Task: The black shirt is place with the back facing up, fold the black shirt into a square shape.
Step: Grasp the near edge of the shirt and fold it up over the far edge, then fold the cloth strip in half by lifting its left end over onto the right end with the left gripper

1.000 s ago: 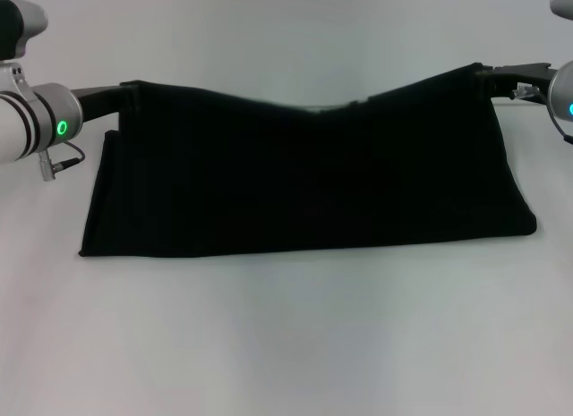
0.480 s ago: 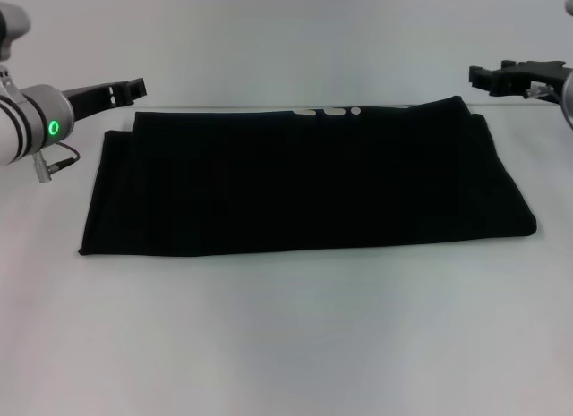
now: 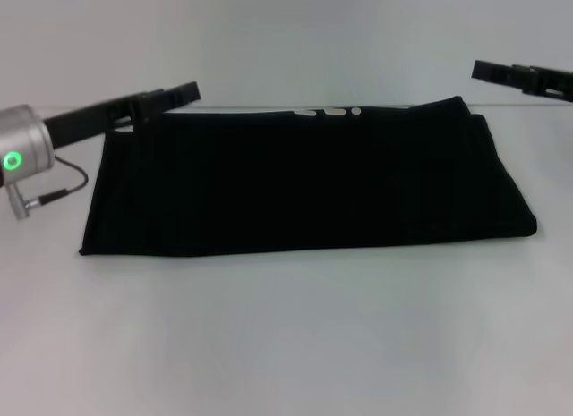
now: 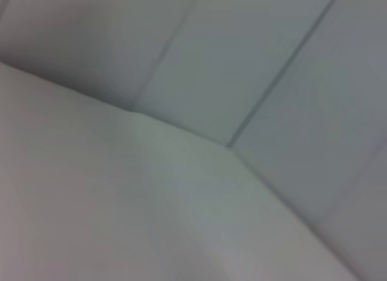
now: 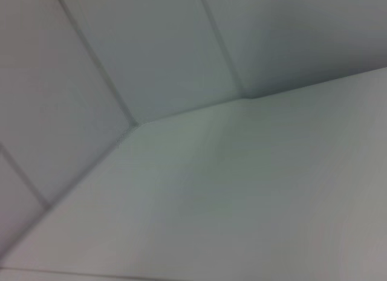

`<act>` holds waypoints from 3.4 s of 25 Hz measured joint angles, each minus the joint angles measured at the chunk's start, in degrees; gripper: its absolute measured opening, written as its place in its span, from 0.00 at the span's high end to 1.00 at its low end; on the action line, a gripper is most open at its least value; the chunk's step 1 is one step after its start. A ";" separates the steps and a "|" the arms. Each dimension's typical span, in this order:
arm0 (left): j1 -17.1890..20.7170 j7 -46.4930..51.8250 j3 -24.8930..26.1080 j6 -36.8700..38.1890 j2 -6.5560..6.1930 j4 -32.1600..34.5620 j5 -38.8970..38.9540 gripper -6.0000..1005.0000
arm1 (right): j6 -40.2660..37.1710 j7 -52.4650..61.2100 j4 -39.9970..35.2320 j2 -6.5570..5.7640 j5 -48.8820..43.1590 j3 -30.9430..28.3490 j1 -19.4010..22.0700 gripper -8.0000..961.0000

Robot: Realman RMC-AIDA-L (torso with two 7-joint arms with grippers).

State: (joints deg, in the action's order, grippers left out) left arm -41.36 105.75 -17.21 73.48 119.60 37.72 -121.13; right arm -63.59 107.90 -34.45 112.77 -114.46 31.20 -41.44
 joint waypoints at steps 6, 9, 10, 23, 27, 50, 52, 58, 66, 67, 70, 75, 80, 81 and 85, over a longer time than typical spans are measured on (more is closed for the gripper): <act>3.09 1.46 -0.39 9.69 0.18 1.28 -0.26 0.17 | -11.99 0.29 -0.45 -0.76 2.61 -0.04 4.06 0.11; 4.44 2.54 -0.80 12.57 0.02 2.32 -1.50 0.11 | -14.33 0.78 -0.94 -1.06 2.64 -0.05 5.72 0.03; 4.87 3.11 -0.89 13.14 0.01 2.74 -1.97 0.11 | -14.65 1.29 -1.12 -1.26 2.57 0.02 6.15 0.03; 9.09 7.61 0.37 6.96 0.20 9.85 -15.24 0.10 | -12.44 18.71 -1.07 -7.03 -9.98 0.11 6.19 0.05; 9.07 8.56 0.49 4.08 0.07 10.20 -17.98 0.10 | -9.90 19.26 -0.71 -6.89 -10.03 0.01 6.05 0.05; 7.77 8.88 -2.33 -0.96 -0.01 7.99 -22.23 0.10 | -6.85 19.61 -0.53 -6.60 -10.08 0.49 4.38 0.05; 7.64 8.88 -2.43 -0.94 -0.01 7.80 -22.82 0.10 | -6.83 19.53 -0.53 -6.57 -10.08 0.50 4.30 0.05; 7.61 9.01 -2.55 -0.84 -0.03 7.56 -23.00 0.10 | -6.81 19.27 -0.36 -6.46 -10.08 0.53 4.21 0.05; 7.33 10.19 -1.82 1.67 -0.16 9.72 -22.65 0.10 | -6.79 19.23 -0.36 -6.42 -10.08 0.53 4.24 0.05; 7.21 10.48 -1.95 1.83 -0.19 9.89 -22.67 0.10 | -6.79 19.21 -0.36 -6.42 -10.08 0.53 4.27 0.05; 6.97 10.74 -2.21 2.00 -0.25 9.84 -22.83 0.10 | -6.71 19.19 0.09 -6.39 -10.47 0.54 4.33 0.05; 6.77 10.56 -2.61 1.17 -0.31 8.63 -22.97 0.10 | -5.47 19.39 1.69 -6.39 -13.27 0.62 4.08 0.05; 6.72 10.89 -4.94 -0.43 -0.17 8.14 -23.29 0.10 | -4.86 19.26 1.84 -6.07 -13.96 0.62 3.95 0.05; 6.70 11.07 -5.54 -0.91 -0.07 8.13 -23.46 0.10 | -4.84 19.26 1.84 -6.07 -13.97 0.62 3.92 0.05; 6.55 11.70 -6.80 -2.48 0.15 7.95 -23.83 0.10 | -4.78 19.35 1.84 -6.07 -14.00 0.61 3.77 0.05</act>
State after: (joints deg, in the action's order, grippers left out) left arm -34.81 117.45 -24.01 71.00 119.75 45.66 -144.96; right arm -68.37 127.25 -32.61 106.70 -128.46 31.82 -37.68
